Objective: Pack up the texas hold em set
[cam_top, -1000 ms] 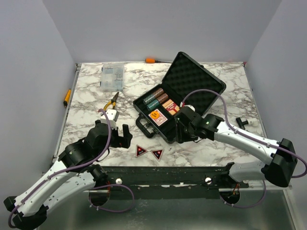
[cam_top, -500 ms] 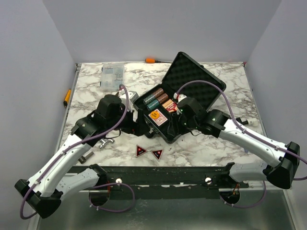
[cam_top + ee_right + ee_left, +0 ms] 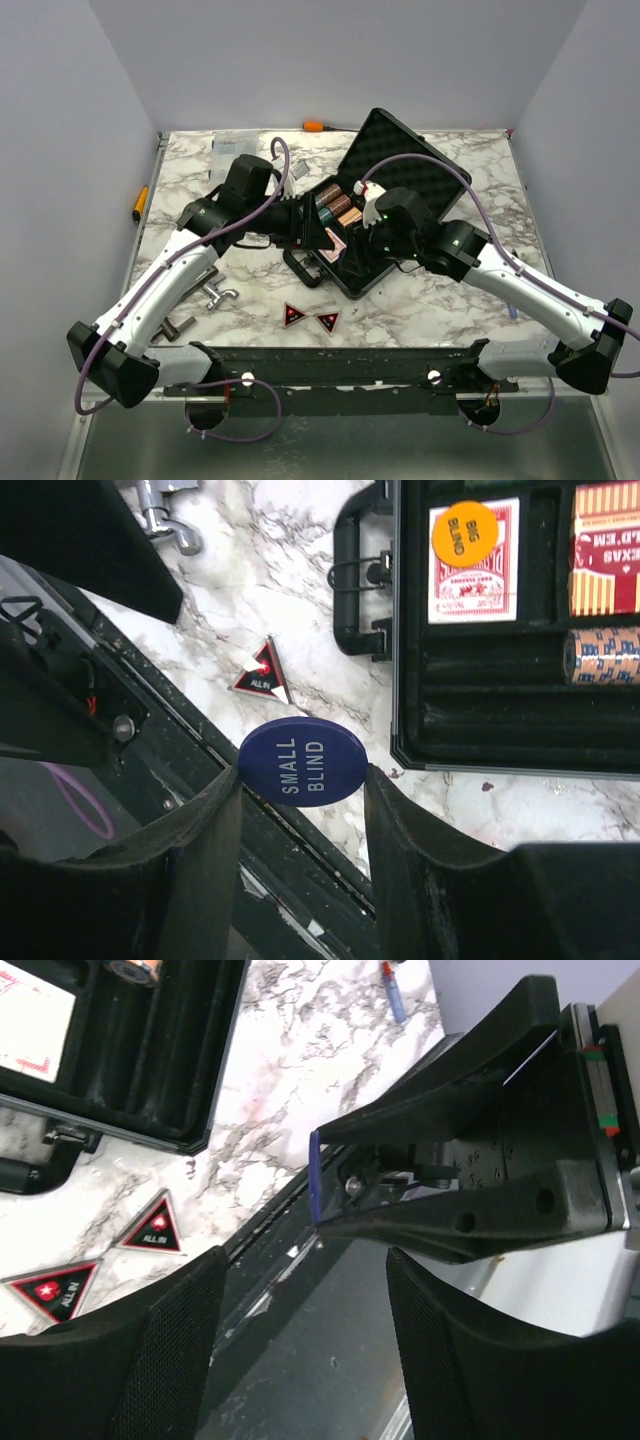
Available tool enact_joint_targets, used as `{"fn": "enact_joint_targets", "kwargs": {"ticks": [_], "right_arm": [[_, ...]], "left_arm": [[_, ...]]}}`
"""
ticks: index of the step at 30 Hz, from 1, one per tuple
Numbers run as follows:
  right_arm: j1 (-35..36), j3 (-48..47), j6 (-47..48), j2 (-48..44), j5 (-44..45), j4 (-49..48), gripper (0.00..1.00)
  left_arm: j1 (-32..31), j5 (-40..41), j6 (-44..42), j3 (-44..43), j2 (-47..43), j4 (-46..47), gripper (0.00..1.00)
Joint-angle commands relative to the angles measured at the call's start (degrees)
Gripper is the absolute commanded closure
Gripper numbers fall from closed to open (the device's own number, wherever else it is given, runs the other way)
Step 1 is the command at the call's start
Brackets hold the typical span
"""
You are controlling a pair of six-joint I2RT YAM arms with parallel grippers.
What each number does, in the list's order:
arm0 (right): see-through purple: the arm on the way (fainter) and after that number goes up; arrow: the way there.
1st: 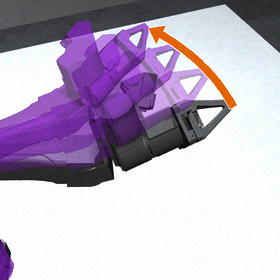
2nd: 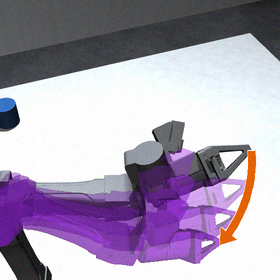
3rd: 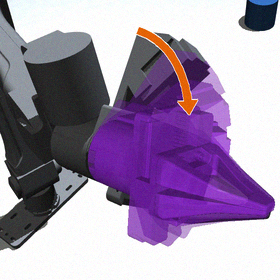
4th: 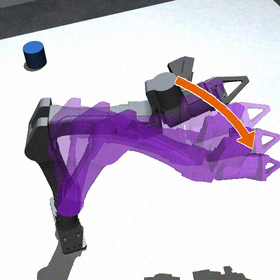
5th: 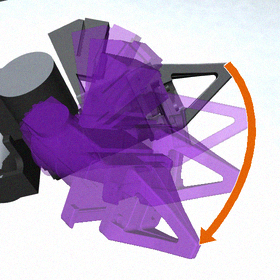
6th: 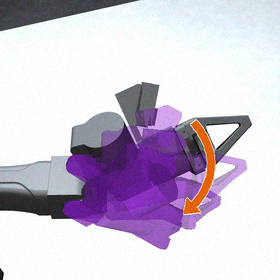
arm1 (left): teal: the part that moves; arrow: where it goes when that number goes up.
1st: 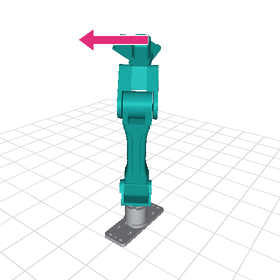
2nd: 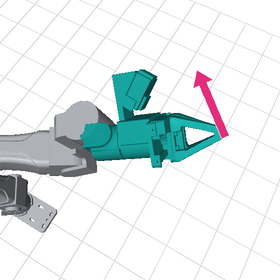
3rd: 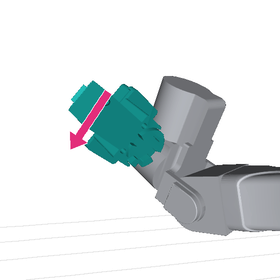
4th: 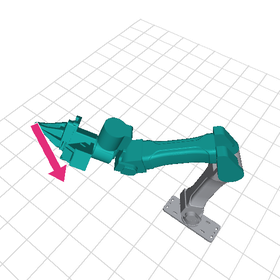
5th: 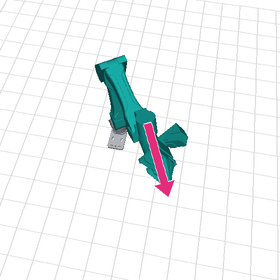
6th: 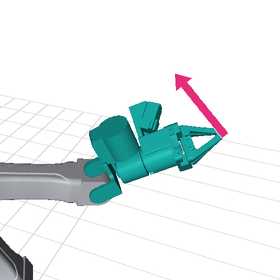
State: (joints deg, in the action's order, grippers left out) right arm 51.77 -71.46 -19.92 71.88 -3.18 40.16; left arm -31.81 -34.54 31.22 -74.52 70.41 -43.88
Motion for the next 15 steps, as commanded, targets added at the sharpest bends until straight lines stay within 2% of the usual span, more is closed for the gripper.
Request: {"fn": "enact_joint_targets", "kwargs": {"ticks": [1, 15], "right_arm": [[0.07, -2.82, 3.57, 0.39, -2.82, -1.58, 0.54], [0.09, -4.94, 6.07, -1.14, -3.95, 2.08, 0.53]], "left_arm": [[0.35, -5.13, 2.78, -3.93, 2.26, -0.51, 0.37], [-2.73, -2.71, 5.19, -6.51, 7.08, 0.31, 0.48]]}}
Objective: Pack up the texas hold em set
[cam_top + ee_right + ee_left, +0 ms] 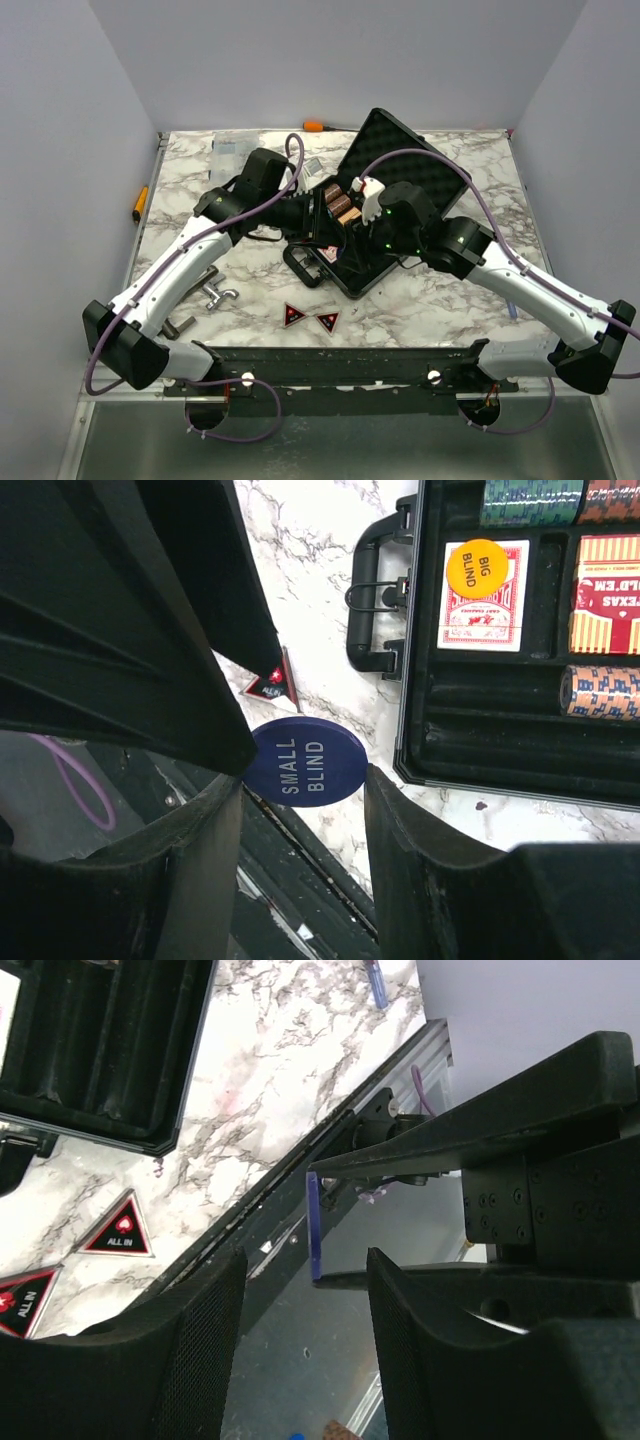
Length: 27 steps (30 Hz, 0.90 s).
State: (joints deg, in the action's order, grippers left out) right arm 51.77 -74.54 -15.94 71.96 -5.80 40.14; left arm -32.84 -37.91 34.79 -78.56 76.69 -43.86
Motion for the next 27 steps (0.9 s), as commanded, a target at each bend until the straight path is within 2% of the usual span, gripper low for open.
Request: {"fn": "enact_joint_targets", "kwargs": {"ticks": [1, 15, 23, 27], "right_arm": [[0.08, -1.83, 2.35, -1.39, -1.23, 2.22, 0.53], [0.06, -0.89, 3.03, -2.64, -2.51, 1.68, 0.53], [0.08, -0.98, 3.21, -2.21, -2.85, 1.53, 0.53], [0.02, -1.05, 3.13, -2.18, -2.76, 1.33, 0.53]], "left_arm": [[-2.27, 1.0, 1.98, -2.43, 0.99, 0.64, 0.49], [-5.91, 5.21, 4.21, -1.88, 1.54, 1.27, 0.62], [-6.83, 5.0, 4.3, -1.84, 2.03, 1.8, 0.77], [-7.04, 4.83, 4.33, -1.94, 2.54, 1.94, 0.88]]}}
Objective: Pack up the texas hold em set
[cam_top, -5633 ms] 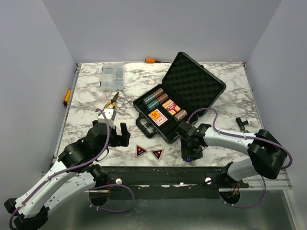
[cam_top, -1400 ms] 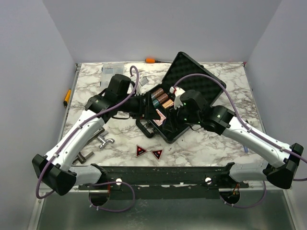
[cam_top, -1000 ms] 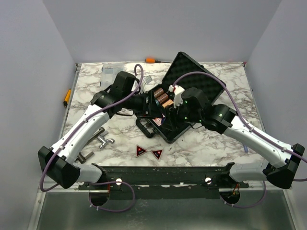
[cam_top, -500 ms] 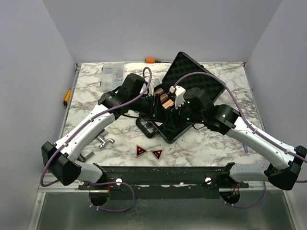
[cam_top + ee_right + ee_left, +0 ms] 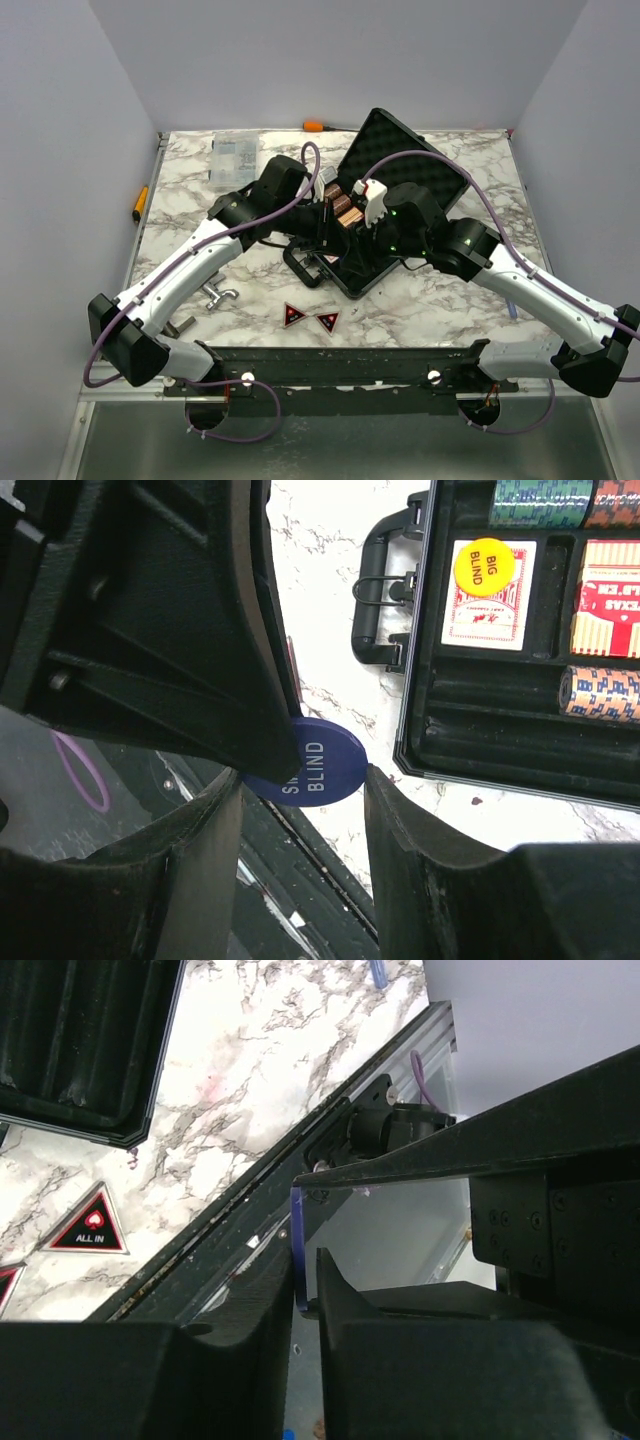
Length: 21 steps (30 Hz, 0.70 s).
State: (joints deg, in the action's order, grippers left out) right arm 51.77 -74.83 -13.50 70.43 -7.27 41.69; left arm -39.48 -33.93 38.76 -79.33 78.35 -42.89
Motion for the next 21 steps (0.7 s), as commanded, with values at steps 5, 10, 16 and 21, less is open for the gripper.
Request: {"fn": "enact_joint_targets", "kwargs": {"ticks": [5, 10, 16, 21], "right_arm": [[0.07, -1.02, 0.67, -0.51, -1.17, -0.3, 0.53], [0.02, -1.11, 0.62, -0.56, -0.47, 0.14, 0.39], [0.07, -0.18, -1.6, -1.67, 1.64, -0.03, 0.18], [0.01, -0.79, -5.45, -3.03, 5.13, 0.49, 0.09]], "left_arm": [[-0.41, 0.53, 0.26, -1.48, 1.47, 1.15, 1.0], [-0.41, 1.01, 0.26, -2.03, 1.64, 1.32, 1.0], [0.25, 1.33, 0.35, -3.97, 1.94, 1.56, 1.0], [1.91, 1.57, 0.98, -5.26, 2.12, 1.8, 1.0]]}}
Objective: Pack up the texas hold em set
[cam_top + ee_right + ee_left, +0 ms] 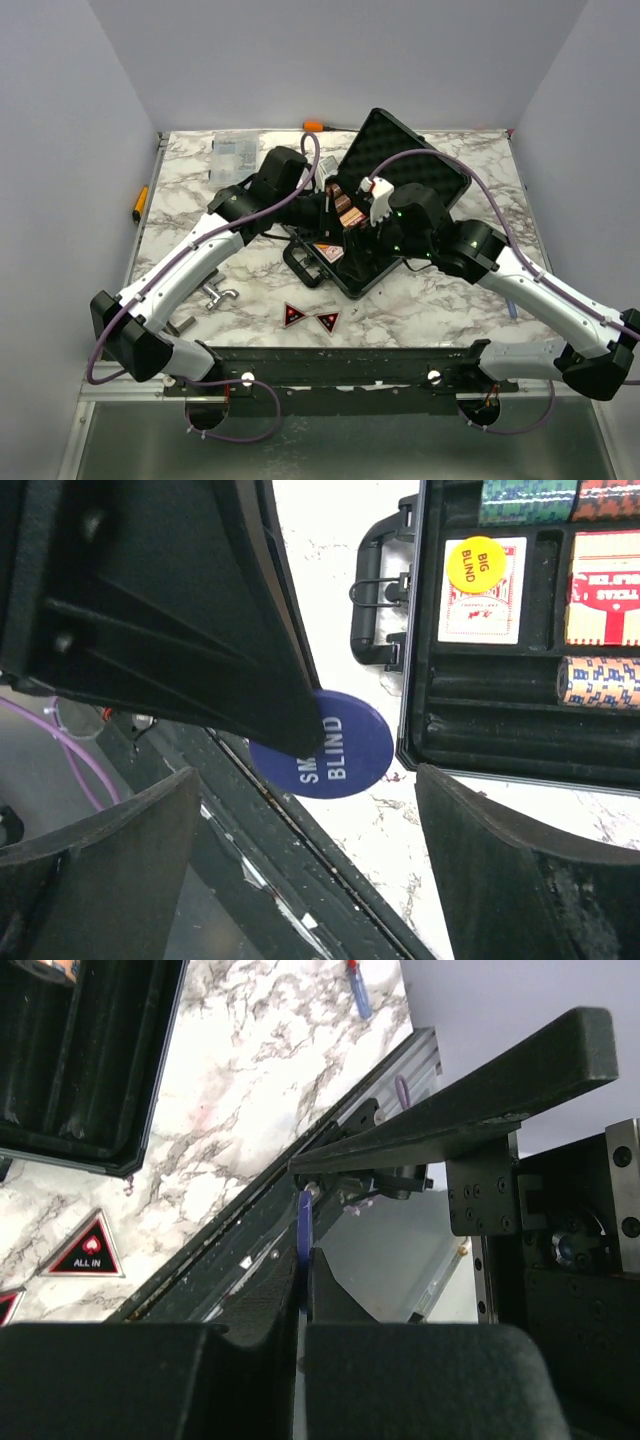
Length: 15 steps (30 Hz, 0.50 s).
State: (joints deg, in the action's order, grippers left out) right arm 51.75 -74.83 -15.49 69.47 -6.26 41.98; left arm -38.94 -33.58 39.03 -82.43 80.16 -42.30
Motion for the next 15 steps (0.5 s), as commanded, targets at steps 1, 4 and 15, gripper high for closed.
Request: {"fn": "enact_joint_targets", "kwargs": {"ticks": [1, 4, 15], "right_arm": [[0.04, -1.63, -4.55, -2.45, 5.84, 0.86, 0.09], [0.04, -2.68, -8.48, -4.7, 14.11, 2.43, 0.08], [0.04, -7.77, -20.84, -4.12, 41.08, 8.39, 0.07]], "left_arm": [[1.88, 1.43, 0.95, -1.93, 0.33, 1.68, 1.0], [3.43, 1.76, 1.93, -0.74, 1.26, 4.05, 1.0], [6.33, 6.29, 6.99, -5.66, 11.39, 9.02, 1.0]]}}
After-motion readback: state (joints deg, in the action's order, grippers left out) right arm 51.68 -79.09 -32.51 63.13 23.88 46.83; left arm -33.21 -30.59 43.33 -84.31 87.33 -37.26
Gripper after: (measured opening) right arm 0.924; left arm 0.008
